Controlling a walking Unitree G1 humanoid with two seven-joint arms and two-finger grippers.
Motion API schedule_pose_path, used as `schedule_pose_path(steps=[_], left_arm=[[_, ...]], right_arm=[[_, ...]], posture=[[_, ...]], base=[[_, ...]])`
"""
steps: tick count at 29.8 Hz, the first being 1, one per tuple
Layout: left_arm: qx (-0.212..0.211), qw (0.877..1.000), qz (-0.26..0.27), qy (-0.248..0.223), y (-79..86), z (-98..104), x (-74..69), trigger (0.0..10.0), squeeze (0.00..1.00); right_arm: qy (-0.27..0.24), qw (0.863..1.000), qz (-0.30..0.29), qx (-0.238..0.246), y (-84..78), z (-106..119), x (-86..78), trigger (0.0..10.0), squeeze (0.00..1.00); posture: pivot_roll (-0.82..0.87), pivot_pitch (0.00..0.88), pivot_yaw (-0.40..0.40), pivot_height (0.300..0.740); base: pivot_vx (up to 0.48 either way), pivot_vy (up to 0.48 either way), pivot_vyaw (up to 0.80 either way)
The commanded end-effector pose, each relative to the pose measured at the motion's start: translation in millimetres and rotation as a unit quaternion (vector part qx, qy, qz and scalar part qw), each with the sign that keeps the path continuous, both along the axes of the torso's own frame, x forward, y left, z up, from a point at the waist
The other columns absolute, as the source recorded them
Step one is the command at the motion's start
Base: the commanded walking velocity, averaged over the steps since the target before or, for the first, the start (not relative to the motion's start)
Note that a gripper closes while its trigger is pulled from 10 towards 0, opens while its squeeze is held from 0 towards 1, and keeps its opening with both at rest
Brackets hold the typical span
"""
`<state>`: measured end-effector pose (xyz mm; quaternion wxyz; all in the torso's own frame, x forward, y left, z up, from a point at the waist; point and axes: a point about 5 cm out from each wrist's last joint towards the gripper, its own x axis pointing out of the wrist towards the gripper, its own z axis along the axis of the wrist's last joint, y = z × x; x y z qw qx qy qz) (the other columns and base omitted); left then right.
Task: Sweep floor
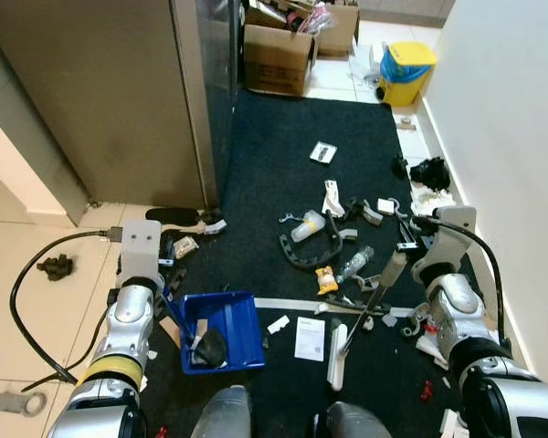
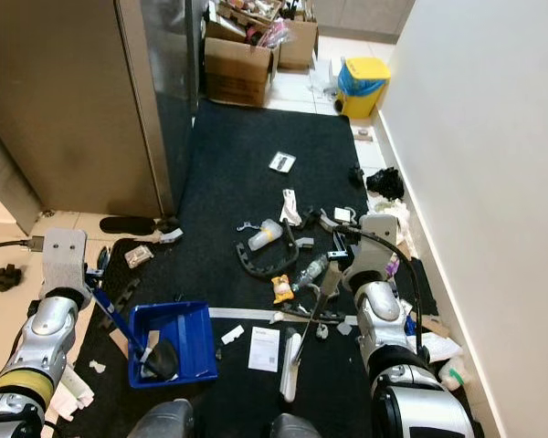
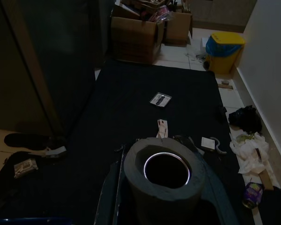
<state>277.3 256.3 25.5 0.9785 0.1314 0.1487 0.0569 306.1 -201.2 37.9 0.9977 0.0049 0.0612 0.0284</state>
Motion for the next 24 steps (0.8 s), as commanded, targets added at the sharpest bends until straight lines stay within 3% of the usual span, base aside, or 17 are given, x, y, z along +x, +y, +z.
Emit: schedule_pose_path(steps=[1,15,24], left_arm=[[0.010,1.000,-0.012,0.007,3.3,0,-0.2,0.0,0.00],[0.026,0.999,-0.025,0.019,10.6,1,-0.1,0.0,0.00],[0.010,1.000,0.001,0.002,14.8,2,-1.6,0.0,0.00]], right_arm=[[0.061,0.998,-0.018,0.003,-5.2,-24,-17.5,10.0,0.00],[0.065,0.997,-0.042,0.017,-3.8,-32,-26.9,10.0,0.00],[0.063,0.997,-0.040,0.016,-3.9,-31,-26.3,10.0,0.00]], posture=[[0.15,0.038,-0.053,0.740],[0.17,0.052,0.010,0.740],[0.16,0.045,-0.017,0.740]], base=[[0.000,0.000,0.00],[0.000,0.000,0.00],[0.000,0.000,0.00]])
